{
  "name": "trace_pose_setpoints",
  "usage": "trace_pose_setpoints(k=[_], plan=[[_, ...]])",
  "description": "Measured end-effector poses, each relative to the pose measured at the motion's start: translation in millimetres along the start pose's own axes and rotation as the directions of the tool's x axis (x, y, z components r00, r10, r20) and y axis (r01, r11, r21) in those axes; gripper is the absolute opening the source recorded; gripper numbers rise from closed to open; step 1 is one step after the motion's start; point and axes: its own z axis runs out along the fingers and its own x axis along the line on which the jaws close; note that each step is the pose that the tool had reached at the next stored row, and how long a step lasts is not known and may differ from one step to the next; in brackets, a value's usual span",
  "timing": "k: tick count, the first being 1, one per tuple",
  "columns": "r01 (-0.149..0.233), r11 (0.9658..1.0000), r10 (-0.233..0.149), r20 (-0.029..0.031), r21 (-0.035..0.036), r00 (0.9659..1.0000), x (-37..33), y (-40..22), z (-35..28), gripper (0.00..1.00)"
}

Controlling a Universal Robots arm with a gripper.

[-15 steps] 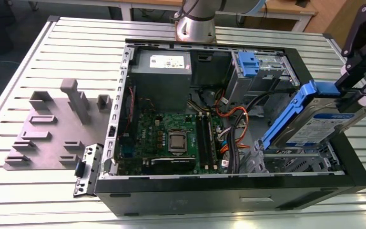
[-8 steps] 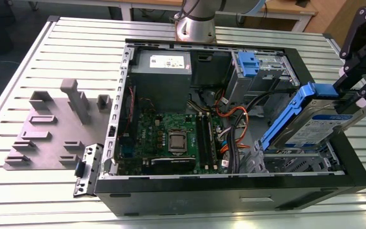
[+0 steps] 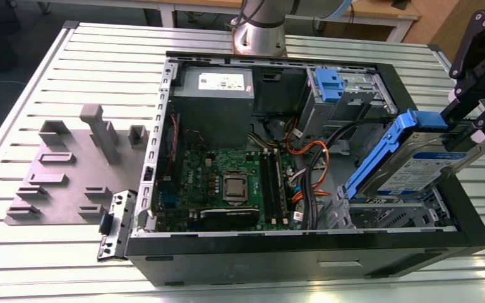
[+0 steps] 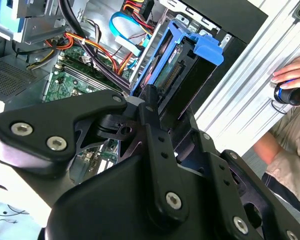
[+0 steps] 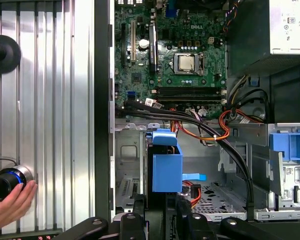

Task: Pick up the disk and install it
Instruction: 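Pick up the disk, then insert the disk into the insertion slot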

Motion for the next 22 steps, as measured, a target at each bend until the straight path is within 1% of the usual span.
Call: trace_pose_setpoints(k=[4, 7, 22], plan=[[-0.001, 1.0000, 0.001, 0.0001, 0.0000, 1.0000, 0.0, 0.0, 0.0, 0.35], [-0.011, 0.9999, 0.011, 0.0002, 0.0004, 0.9999, 0.0, 0.0, 0.0, 0.35], [-0.012, 0.9999, 0.012, 0.0004, 0.0005, 0.9999, -0.8, 1.4, 0.7, 0.35]])
